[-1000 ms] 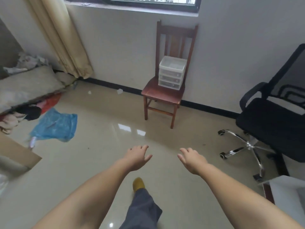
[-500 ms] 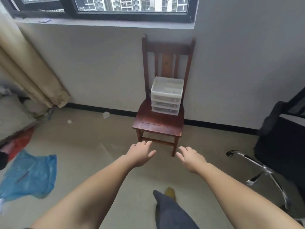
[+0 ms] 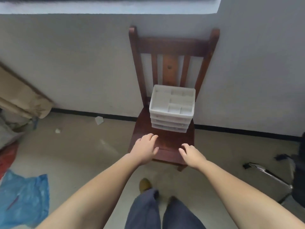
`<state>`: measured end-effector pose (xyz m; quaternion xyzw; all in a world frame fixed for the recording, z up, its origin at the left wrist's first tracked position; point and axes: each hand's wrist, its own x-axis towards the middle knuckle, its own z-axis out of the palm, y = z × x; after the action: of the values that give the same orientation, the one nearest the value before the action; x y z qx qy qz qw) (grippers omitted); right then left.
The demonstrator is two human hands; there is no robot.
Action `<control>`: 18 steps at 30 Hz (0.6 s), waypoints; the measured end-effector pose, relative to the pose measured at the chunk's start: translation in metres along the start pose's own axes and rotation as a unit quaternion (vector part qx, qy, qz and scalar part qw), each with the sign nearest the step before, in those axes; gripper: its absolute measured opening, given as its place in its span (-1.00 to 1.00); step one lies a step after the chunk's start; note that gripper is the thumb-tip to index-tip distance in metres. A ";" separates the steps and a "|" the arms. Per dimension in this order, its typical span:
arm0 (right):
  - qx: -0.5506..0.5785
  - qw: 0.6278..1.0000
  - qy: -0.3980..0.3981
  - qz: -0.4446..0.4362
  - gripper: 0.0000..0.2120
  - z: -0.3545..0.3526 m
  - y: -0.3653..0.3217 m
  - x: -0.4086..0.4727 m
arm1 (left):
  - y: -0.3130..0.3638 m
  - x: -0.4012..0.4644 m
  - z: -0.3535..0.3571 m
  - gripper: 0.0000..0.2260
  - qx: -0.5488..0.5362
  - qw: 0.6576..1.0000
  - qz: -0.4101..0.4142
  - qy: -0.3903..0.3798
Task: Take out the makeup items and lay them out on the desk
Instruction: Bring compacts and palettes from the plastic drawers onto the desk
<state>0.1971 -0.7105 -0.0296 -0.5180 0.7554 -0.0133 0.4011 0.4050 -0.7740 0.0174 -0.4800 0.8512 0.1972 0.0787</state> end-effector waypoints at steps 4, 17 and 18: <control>0.164 0.983 0.019 0.086 -0.63 0.006 -0.017 0.085 | -0.031 0.077 0.006 -0.48 0.040 0.998 0.053 0.020; 0.828 0.460 0.157 0.278 -0.68 0.038 -0.070 0.249 | -0.108 0.188 0.044 -0.29 0.156 0.963 0.214 0.053; 0.835 0.448 0.156 0.279 -0.72 0.037 -0.070 0.251 | -0.107 0.190 0.043 -0.30 0.147 0.963 0.218 0.059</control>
<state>0.2385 -0.9276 -0.1729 0.3158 0.5342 -0.6057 0.4980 0.3939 -0.9548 -0.1112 -0.2772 0.9578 0.0535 0.0531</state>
